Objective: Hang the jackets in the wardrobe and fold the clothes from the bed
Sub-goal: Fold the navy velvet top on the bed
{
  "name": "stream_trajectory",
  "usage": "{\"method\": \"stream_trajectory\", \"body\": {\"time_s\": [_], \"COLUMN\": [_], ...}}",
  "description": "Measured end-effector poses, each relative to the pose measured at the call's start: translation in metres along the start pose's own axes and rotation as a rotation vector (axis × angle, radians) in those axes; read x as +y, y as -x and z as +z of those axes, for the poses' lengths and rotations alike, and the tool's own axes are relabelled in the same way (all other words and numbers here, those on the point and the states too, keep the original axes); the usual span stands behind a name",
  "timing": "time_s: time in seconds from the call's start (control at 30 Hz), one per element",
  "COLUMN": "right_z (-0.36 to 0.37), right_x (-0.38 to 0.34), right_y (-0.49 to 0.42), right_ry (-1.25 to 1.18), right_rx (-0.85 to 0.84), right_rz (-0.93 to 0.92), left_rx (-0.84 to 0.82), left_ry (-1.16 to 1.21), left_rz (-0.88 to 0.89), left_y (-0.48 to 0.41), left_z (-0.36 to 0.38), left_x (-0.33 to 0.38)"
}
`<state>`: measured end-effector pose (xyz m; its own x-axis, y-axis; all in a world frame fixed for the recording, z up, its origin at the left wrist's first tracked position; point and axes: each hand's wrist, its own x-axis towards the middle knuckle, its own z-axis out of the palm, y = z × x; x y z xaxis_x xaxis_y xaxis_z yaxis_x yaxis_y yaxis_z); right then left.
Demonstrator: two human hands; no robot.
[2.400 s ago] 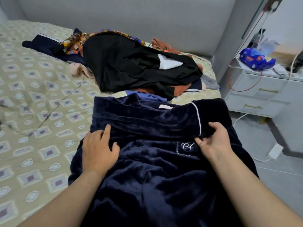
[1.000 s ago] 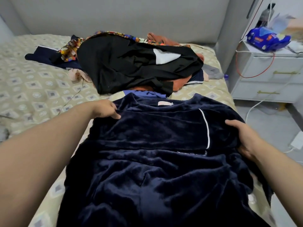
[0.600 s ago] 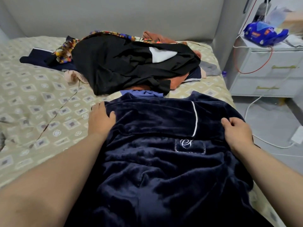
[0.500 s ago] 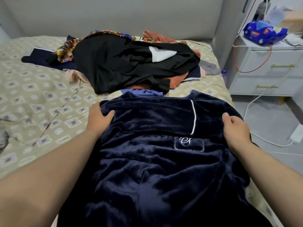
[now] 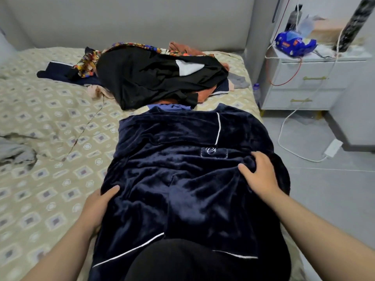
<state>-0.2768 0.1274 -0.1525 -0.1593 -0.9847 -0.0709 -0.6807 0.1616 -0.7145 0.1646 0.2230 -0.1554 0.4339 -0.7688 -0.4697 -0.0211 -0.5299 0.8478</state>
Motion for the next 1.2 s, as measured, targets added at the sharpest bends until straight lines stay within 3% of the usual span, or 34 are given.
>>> {"method": "stream_trajectory", "body": {"time_s": [0.13,0.23,0.37,0.6,0.73,0.93,1.13,1.2], "right_z": [-0.016,-0.025,-0.047,-0.067,-0.075,-0.085,-0.09,-0.091], "right_x": [0.005,0.016,0.017,0.034,0.06,0.063,0.07,0.065], "right_y": [0.086,0.122,0.147,0.166,0.169,0.204,0.203,0.207], "right_ry": [-0.219,-0.193,-0.332,-0.358,-0.19,-0.485,-0.501,-0.445], "right_rx": [-0.042,-0.158,-0.312,-0.192,-0.119,-0.387,-0.547,-0.569], "right_rz": [0.169,0.265,0.334,0.341,0.415,0.502,0.45,0.413], "left_rx": [-0.056,-0.088,-0.099,0.077,0.136,-0.004,-0.164,-0.139], "left_ry": [0.017,0.025,-0.039,-0.218,-0.271,-0.163,-0.144,-0.094], "left_rz": [-0.058,-0.071,-0.062,-0.022,0.034,-0.072,-0.115,-0.122], "left_y": [0.045,0.082,0.123,0.149,0.163,0.188,0.201,0.204], "left_z": [-0.002,-0.003,-0.006,-0.021,-0.037,-0.043,-0.047,-0.047], "left_x": [-0.017,-0.024,-0.038,-0.053,-0.059,-0.072,-0.07,-0.066]}}
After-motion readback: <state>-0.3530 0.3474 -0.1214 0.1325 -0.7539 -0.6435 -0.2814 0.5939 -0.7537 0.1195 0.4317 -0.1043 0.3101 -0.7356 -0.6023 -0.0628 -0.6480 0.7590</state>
